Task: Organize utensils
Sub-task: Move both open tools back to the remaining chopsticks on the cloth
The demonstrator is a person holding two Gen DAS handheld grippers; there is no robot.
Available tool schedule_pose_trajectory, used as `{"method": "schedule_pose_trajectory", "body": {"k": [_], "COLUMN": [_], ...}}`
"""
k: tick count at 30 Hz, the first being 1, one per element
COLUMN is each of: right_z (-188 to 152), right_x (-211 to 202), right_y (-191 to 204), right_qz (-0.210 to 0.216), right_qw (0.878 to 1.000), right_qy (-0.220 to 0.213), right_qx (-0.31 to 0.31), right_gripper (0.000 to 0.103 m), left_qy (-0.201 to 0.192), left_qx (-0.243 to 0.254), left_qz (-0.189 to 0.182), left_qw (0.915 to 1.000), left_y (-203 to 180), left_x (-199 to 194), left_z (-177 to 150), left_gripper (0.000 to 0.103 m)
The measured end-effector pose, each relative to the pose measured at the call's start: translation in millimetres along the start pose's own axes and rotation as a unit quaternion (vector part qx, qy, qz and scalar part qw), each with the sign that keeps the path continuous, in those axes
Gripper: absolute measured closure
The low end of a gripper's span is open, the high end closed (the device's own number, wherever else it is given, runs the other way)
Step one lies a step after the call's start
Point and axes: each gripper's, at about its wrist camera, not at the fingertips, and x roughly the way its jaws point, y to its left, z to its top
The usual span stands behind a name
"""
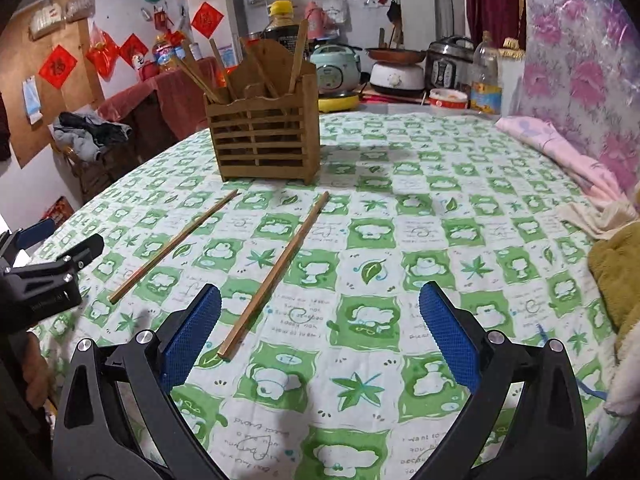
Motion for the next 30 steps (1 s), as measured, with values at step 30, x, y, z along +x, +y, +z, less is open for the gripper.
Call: {"method": "schedule_pose_trajectory", "body": {"k": [30], "right_z": [-2.2], "right_x": [31.5], "right_y": [38.5], "right_qz": [0.013], "right_qw": [0.99], "right_qy": [0.096], "right_qx": [-0.105], "right_gripper": [0.007], "left_qy": [0.051], "left_qx": [0.0], "left_qz": [-0.025], "left_qw": [0.9984], "left_y": [-2.3], "left_x": [16.9], "left_z": [-1.8], "left_gripper": [0.006]}}
